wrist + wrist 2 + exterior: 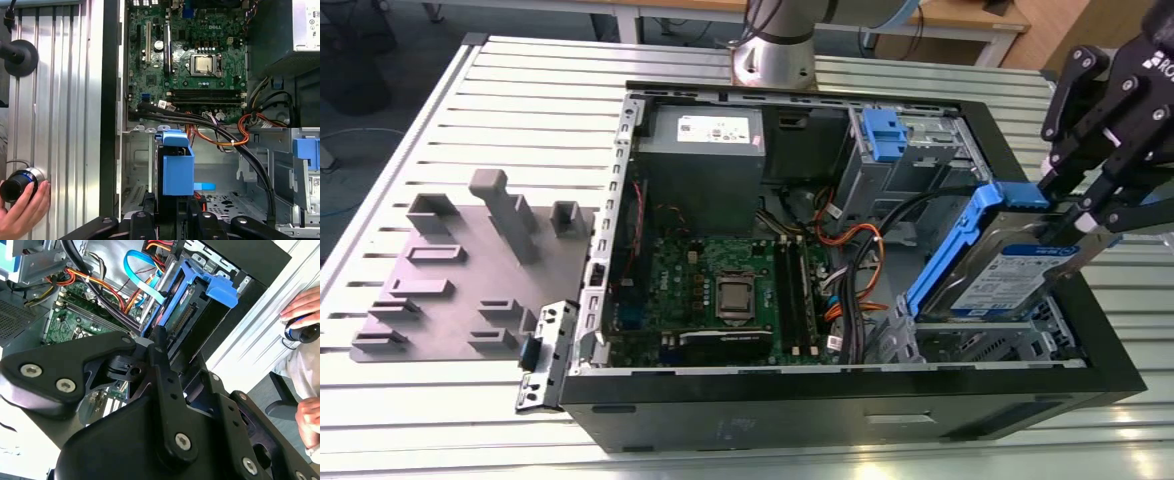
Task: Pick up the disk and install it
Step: 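Insert the disk into the insertion slot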
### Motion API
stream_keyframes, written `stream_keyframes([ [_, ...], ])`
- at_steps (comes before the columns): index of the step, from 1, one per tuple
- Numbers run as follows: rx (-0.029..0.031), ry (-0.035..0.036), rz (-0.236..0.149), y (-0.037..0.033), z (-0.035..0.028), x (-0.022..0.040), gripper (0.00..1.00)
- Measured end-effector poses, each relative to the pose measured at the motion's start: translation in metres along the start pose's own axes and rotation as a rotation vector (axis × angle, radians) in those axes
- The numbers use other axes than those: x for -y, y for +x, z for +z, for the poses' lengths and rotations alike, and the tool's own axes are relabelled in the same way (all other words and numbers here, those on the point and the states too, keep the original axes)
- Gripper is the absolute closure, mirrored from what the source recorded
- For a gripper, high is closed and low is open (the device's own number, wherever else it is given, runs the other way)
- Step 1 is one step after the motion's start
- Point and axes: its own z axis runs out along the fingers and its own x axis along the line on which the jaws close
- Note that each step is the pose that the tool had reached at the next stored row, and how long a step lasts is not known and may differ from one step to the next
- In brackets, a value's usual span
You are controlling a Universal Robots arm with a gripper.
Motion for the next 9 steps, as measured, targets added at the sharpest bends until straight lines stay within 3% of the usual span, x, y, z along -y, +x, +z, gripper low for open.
stream_keyframes([
  [9,0.0000,0.0000,0.000,-0.0004,0.0164,0.0008,0.65],
])
